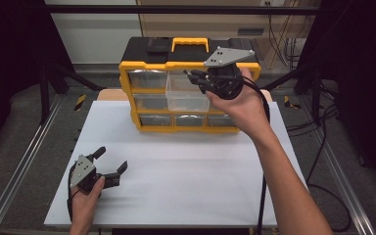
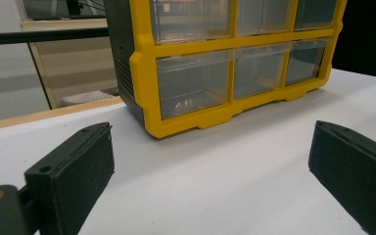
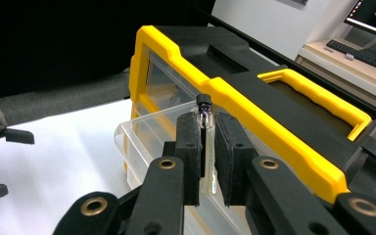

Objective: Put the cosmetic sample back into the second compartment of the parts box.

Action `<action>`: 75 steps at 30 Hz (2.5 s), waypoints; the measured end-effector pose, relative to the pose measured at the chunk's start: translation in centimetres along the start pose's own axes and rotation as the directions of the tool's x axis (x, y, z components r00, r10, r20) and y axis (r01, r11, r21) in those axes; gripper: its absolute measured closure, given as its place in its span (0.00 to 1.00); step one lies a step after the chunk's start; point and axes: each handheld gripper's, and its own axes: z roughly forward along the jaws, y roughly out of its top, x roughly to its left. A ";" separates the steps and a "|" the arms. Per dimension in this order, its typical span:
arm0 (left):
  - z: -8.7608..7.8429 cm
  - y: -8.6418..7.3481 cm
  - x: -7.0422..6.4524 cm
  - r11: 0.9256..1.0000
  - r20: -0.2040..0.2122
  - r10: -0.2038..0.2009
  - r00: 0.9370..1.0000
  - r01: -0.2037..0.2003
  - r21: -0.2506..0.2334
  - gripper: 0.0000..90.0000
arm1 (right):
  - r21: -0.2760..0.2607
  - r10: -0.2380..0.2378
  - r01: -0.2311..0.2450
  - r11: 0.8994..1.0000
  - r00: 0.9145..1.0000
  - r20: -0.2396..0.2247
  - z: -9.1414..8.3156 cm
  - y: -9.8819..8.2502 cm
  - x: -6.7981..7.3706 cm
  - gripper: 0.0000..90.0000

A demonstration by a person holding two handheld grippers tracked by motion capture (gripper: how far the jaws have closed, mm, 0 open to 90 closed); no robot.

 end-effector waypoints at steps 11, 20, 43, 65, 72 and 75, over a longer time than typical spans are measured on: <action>0.0 0.0 0.1 1.000 -0.001 -0.001 1.000 0.001 0.000 0.03 | 0.033 -0.014 0.015 0.999 1.000 -0.001 0.3 -0.1 0.0 0.90; 0.0 0.0 0.1 1.000 -0.002 -0.002 1.000 0.002 0.002 0.03 | 0.047 -0.017 0.017 0.999 1.000 -0.002 0.4 -0.2 0.0 0.90; 0.0 0.0 0.1 1.000 0.000 -0.002 1.000 0.002 0.002 0.03 | 0.075 -0.013 0.014 0.997 1.000 -0.014 1.0 -0.4 0.1 0.90; 0.2 0.0 0.1 1.000 0.001 -0.002 1.000 0.002 0.006 0.03 | 0.114 -0.003 0.002 0.993 1.000 0.005 1.7 -0.3 -0.7 0.90; 0.1 0.0 0.1 1.000 0.000 -0.003 1.000 0.003 0.005 0.03 | 0.129 0.004 -0.005 0.992 1.000 0.005 1.9 -0.2 -1.3 0.90; 0.1 0.0 0.1 1.000 0.000 -0.002 1.000 0.002 0.005 0.03 | 0.132 0.001 -0.002 0.991 1.000 0.006 2.0 -0.1 -1.3 0.90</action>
